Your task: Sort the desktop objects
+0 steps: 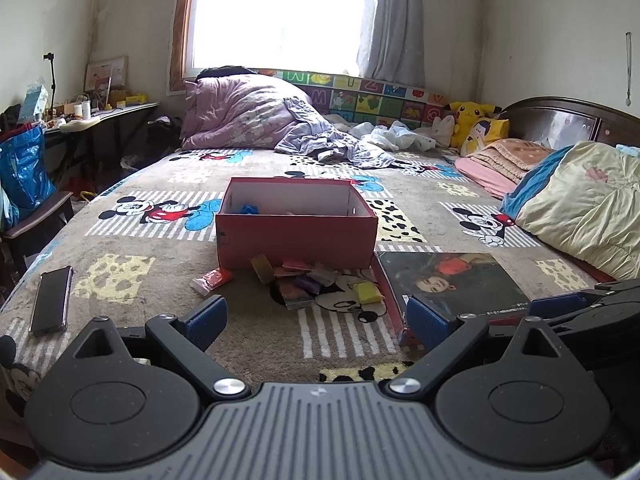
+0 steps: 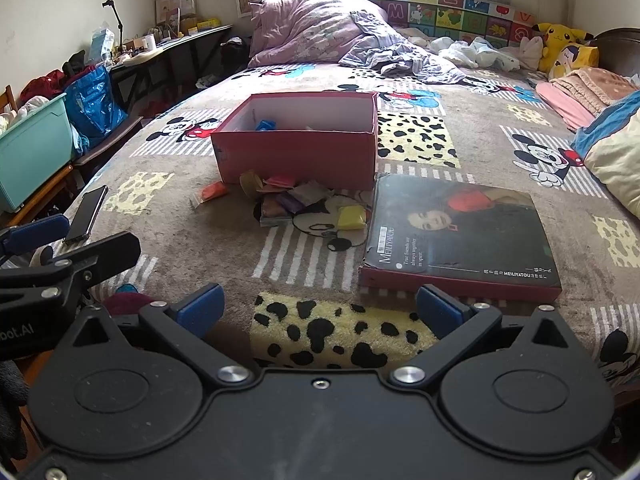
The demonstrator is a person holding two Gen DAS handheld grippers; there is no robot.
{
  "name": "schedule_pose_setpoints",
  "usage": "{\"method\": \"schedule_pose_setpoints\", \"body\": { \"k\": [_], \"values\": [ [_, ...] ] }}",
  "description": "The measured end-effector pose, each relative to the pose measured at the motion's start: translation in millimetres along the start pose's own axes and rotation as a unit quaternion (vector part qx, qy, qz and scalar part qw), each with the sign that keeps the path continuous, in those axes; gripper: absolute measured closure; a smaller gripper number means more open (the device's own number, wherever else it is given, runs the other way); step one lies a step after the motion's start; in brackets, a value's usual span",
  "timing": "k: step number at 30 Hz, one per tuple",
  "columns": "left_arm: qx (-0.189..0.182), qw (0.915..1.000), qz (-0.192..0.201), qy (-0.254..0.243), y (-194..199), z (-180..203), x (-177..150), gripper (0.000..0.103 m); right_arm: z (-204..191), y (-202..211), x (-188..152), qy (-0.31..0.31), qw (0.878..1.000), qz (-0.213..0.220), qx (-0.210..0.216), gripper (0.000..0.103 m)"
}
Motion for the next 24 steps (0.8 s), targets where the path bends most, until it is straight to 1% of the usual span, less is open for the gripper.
{"method": "schedule_pose_setpoints", "body": {
  "k": [5, 9, 11, 13, 16, 19, 21, 24],
  "values": [
    [0.006, 1.0, -0.001, -0.003, -9.3, -2.6, 1.2, 0.006, 1.1, -7.7, 1.3, 0.005, 1.0, -0.003, 0.0, 0.0],
    [0.011, 0.9998, -0.011, 0.014, -22.2, -13.0, 1.7, 0.006, 3.0, -18.0, 1.4, 0.008, 1.0, -0.009, 0.004, 0.0],
    [0.006, 0.9995, -0.016, 0.027, -30.0, -18.5, 1.1, 0.006, 4.4, -23.9, 1.7, 0.011, 1.0, -0.012, 0.01, 0.0],
    [0.002, 0.9994, -0.021, 0.029, -38.1, -22.7, 0.0, 0.006, 7.2, -29.1, 2.6, 0.007, 1.0, -0.011, 0.019, 0.0],
    [0.01, 0.9993, -0.025, 0.025, -49.8, -28.6, -1.5, 0.006, 12.4, -40.9, 4.2, -0.001, 1.0, -0.013, 0.026, 0.0],
    [0.023, 0.9988, -0.031, 0.029, -65.8, -37.0, -3.7, 0.006, 13.1, -52.1, 6.5, 0.009, 1.0, -0.006, 0.024, 0.0],
    [0.025, 0.9984, -0.037, 0.035, -76.4, -43.6, -5.3, 0.006, 13.6, -61.1, 7.8, 0.004, 0.999, -0.005, 0.033, 0.0],
    [0.014, 0.9981, -0.042, 0.043, -90.9, -51.4, -6.9, 0.006, 13.4, -74.9, 9.9, 0.009, 0.999, 0.006, 0.039, 0.0]
  ]
}}
Point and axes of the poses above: each gripper's, at about its wrist camera, not at the fingertips, and y roughly against the way its jaws point, z to its right, x to its top, the point moved 8 cm from there along -y, roughly the way its jaws point, and after that the axes turned 3 degrees about -z, right-handed, at the moved point
